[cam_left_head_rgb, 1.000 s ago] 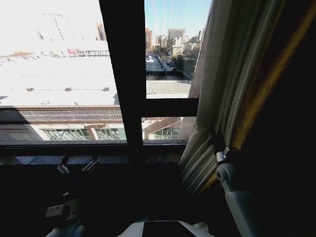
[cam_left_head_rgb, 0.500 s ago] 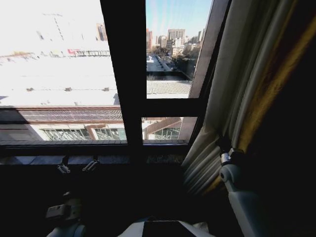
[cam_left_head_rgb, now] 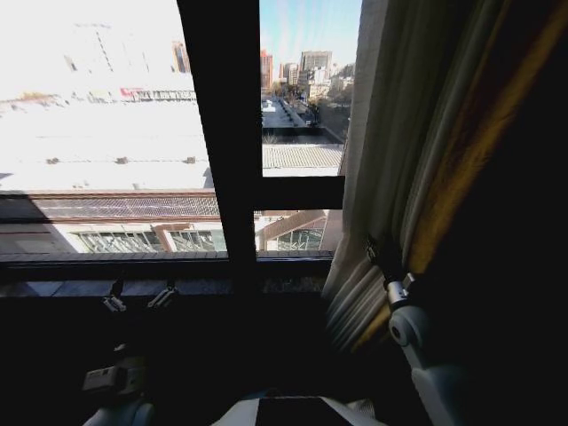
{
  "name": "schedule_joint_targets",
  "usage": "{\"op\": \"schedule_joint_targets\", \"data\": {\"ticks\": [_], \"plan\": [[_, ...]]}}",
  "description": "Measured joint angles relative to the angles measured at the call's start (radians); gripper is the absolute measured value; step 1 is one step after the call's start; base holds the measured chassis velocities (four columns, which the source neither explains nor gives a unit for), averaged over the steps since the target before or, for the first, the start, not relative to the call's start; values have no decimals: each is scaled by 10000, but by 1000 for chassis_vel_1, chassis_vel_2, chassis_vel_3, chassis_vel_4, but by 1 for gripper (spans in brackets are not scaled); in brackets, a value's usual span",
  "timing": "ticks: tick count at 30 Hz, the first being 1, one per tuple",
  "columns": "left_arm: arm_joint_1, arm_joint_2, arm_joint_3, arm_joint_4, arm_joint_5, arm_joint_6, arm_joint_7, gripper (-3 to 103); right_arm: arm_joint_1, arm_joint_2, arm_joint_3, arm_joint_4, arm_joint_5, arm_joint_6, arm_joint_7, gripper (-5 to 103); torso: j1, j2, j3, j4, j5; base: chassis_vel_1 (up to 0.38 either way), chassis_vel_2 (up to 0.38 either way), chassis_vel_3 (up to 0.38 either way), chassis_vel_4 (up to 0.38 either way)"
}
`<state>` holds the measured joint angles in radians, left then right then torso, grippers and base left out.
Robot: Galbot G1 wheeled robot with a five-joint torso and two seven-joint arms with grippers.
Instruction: Open the curtains by pulling them apart, changing their state from closed to fully open.
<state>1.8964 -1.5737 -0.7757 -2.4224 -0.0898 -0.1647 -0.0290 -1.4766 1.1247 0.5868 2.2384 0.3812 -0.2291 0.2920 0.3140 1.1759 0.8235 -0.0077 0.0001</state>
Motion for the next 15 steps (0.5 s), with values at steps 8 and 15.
{"op": "schedule_joint_targets", "data": {"ticks": [8, 15], "plan": [[80, 48, -59, 44, -86, -150, -10, 100, -783, 306, -375, 617, -789, -31, -56, 91, -1, 2, -1, 0, 0, 0, 0, 0, 0], [-88, 171, -65, 189, -163, -167, -13, 100, -785, 465, -376, 598, -1444, 119, -109, 100, 0, 1, 0, 0, 1, 0, 0, 0, 0]]}}
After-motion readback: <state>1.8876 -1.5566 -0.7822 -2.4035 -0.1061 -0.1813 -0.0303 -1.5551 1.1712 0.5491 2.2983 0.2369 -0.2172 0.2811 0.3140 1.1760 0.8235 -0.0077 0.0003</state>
